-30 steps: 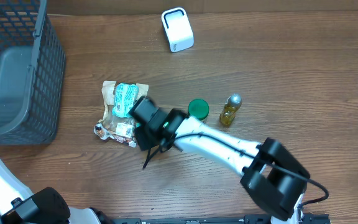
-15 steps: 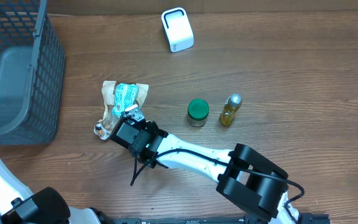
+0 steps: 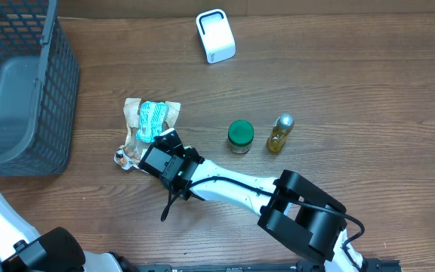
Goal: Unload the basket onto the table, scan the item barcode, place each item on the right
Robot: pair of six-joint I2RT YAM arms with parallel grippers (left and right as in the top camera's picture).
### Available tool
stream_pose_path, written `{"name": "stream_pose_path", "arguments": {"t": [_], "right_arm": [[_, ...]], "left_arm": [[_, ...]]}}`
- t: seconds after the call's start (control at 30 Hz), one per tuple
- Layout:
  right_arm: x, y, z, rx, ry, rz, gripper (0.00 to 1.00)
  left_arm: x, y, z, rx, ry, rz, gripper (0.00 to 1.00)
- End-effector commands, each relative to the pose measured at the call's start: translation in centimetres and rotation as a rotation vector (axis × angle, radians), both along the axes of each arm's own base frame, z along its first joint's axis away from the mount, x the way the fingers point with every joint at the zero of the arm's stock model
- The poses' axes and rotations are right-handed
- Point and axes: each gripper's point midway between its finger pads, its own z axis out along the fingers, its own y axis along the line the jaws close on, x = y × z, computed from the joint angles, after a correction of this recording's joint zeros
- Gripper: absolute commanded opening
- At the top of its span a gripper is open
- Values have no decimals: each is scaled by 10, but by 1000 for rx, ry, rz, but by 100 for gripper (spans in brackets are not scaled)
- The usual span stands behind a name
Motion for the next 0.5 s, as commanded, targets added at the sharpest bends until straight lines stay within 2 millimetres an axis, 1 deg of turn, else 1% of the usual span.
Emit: {"name": "stream_pose_path", "arguments": {"t": [0.0, 0.1, 0.17, 0.33, 0.47], "right_arm": [[14, -7, 5, -7, -21, -31, 38], [12, -1, 18, 36, -19, -22, 38], [10, 4, 23, 57, -21, -12, 38], [8, 4, 18, 46, -16, -9, 38], [12, 8, 21, 63, -34, -9, 44]], "left_arm": [[3, 0, 4, 11, -4, -21, 99], [3, 0, 4, 11, -4, -21, 99], [3, 0, 4, 11, -3, -21, 100], [3, 0, 4, 11, -4, -21, 99], [3, 0, 4, 11, -4, -21, 99]]}}
